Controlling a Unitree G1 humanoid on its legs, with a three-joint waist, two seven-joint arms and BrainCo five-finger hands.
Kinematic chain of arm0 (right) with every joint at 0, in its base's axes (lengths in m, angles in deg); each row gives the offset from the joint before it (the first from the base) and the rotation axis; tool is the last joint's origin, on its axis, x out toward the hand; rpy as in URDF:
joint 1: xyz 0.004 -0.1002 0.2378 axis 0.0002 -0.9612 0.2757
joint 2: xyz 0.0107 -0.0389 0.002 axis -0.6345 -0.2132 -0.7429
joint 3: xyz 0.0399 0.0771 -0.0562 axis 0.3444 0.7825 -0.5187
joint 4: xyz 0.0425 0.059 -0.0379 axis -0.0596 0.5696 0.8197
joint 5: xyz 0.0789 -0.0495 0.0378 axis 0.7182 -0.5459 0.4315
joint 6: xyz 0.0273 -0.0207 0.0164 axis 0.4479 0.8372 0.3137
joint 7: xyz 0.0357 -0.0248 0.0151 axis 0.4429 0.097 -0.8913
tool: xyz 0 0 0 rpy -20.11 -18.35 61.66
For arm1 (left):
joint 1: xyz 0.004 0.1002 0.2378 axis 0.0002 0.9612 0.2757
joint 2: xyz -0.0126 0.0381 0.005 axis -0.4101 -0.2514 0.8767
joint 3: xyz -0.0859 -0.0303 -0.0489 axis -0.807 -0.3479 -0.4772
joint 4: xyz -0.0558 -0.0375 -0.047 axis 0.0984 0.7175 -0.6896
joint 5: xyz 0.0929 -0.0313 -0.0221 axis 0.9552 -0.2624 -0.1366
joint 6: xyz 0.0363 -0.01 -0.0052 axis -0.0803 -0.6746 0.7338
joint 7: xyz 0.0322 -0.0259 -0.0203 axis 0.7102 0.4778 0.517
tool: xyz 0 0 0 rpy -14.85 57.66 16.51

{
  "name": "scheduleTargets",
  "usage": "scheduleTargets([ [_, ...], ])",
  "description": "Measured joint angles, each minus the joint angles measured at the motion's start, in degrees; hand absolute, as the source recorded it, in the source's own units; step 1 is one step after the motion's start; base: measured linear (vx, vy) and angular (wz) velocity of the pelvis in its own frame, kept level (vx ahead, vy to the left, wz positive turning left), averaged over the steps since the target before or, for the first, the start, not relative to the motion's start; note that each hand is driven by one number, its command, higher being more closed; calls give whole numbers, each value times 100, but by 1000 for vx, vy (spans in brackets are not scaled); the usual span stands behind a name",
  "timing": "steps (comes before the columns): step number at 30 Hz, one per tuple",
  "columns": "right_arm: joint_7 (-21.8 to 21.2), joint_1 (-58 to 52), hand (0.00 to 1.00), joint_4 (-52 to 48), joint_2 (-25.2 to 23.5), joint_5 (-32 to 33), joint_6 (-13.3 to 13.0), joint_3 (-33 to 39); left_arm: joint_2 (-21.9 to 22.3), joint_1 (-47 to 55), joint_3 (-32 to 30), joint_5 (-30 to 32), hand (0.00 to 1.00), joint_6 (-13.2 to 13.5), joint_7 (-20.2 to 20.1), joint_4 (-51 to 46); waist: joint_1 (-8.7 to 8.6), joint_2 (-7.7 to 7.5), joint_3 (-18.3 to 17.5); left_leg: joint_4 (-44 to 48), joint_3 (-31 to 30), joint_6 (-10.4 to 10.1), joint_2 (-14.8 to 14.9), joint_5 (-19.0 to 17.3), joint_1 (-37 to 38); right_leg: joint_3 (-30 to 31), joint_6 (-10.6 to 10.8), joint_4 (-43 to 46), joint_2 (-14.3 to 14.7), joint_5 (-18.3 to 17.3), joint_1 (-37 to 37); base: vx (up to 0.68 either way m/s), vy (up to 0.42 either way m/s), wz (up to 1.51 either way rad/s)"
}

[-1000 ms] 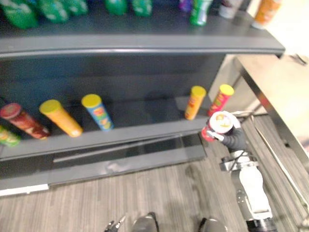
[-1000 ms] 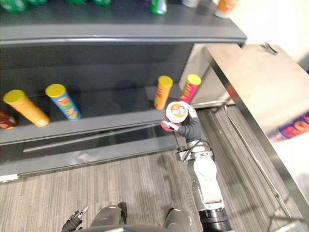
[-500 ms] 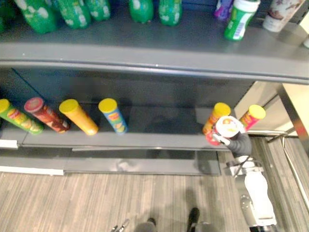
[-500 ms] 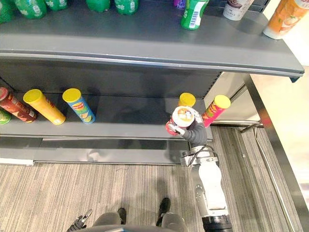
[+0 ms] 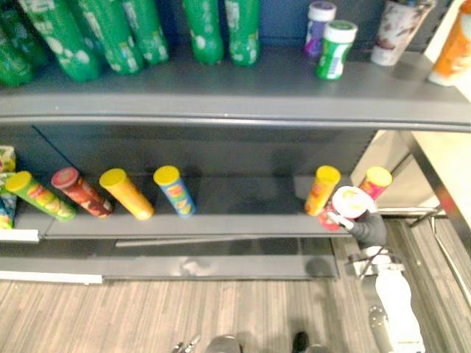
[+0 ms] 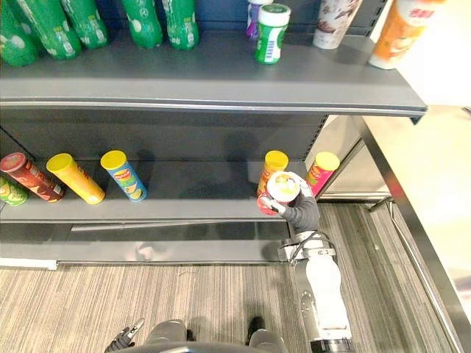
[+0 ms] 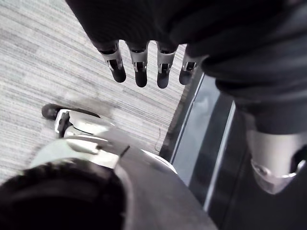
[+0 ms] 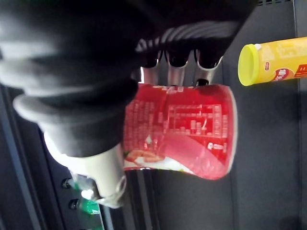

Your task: Put the gum and the chips on the shelf.

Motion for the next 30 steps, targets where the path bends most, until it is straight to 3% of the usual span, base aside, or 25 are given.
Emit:
scheduleTargets([
  [2,25,29,100,27,-78,1,0,63,-4,-50,-4,43,0,2,9,-2,-3,-1,-3,-384,132,130,162,-260,-41,-4,22,31,-7,-19,-62,-102,-20,9],
  [4,23,42,100,32,-55,0,-1,49,29,1,4,203,0,-2,25,50,3,56,-22,-1185,103,6,255,-128,16,43,56,119,15,-36,-189,-99,42,-20],
  [6,25,71,100,103,37,-3,4,17,129,89,-14,295,0,-12,45,235,14,294,-83,-1973,189,-111,366,309,307,309,185,277,84,-26,-334,-9,172,-56],
  [10,23,63,100,188,45,-57,21,-164,-6,113,-23,449,0,-22,78,368,-7,67,-255,-2525,539,-37,28,401,555,592,423,-100,-163,242,-318,35,174,-34],
  [15,11,186,100,288,56,-59,67,-250,-15,10,-6,533,0,-13,83,372,-1,91,-384,-2886,716,224,-291,567,774,665,626,-504,-362,541,-141,103,122,-6],
  [23,-147,588,100,645,116,3,241,-834,-26,-43,-9,693,0,-16,80,383,7,82,-443,-2953,756,222,-250,564,827,674,593,-628,-271,588,-104,52,-12,-5],
  [30,-420,1170,100,646,204,602,426,-2122,-53,-56,-8,704,0,-89,84,456,22,24,-498,-3139,827,174,-160,634,1088,757,539,-729,-165,639,52,-55,-40,-9],
])
